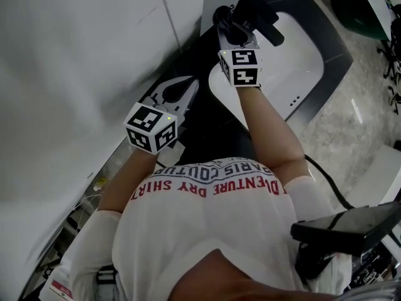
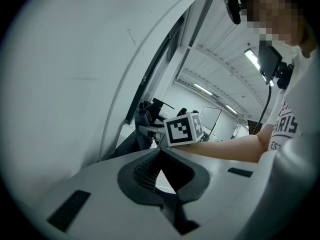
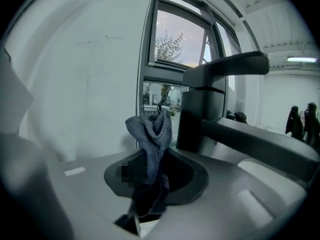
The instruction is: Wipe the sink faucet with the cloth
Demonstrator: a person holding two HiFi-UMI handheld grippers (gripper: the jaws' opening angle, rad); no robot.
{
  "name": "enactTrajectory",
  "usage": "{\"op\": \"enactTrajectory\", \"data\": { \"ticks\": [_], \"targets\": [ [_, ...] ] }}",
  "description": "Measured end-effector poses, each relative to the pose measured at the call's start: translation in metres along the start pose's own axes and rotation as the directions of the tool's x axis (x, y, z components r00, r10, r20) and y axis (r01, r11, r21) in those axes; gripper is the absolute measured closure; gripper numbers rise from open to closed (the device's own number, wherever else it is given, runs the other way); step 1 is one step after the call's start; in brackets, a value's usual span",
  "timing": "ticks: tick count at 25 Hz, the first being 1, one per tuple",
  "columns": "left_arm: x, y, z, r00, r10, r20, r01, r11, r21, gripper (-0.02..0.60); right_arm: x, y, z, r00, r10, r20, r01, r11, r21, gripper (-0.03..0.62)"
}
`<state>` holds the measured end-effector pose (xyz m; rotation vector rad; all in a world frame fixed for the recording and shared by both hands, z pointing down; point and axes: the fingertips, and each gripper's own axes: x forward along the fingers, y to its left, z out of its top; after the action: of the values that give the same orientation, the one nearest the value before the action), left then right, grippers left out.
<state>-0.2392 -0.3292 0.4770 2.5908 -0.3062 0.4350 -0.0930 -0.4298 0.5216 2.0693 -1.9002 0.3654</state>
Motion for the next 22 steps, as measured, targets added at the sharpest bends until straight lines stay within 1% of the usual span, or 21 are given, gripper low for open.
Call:
{"op": "enactTrajectory", "data": {
  "ticks": [3,6,11,13,20,22],
  "targets": [
    [0.001,0.0,-0.002,1.0,-0.005,-0.002,0.005,1.0,-0.001,0.58,0.003,-0.002,-0.001,0.998,-0.056,-0.024,0.055,0.996,-0.064,0.517],
    [0.003,-0.003,-0.006,1.0,-0.022,-0.014,0.022,1.0,0.005,0.58,0.002,-0.01,-0.006,0.994,-0.099,-0.051,0.095,0.992,-0.084,0.517],
    [0.001,-0.003,-0.002,1.0,-0.024,-0.011,0.024,1.0,0.017,0.58,-0.003,-0.017,-0.009,0.991,-0.124,-0.048,0.118,0.986,-0.114,0.517],
    [-0.001,-0.002,-0.002,1.0,-0.02,-0.009,0.02,1.0,0.016,0.58,-0.009,-0.021,-0.013,0.99,-0.135,-0.048,0.129,0.986,-0.108,0.517],
    [-0.001,0.0,-0.003,1.0,-0.015,-0.006,0.015,1.0,0.016,0.58,-0.033,-0.036,-0.026,0.982,-0.182,-0.046,0.181,0.983,-0.025,0.517],
    [-0.001,-0.001,-0.003,1.0,-0.014,-0.005,0.015,1.0,0.015,0.58,-0.035,-0.038,-0.028,0.982,-0.185,-0.046,0.185,0.983,-0.003,0.517]
  ]
}}
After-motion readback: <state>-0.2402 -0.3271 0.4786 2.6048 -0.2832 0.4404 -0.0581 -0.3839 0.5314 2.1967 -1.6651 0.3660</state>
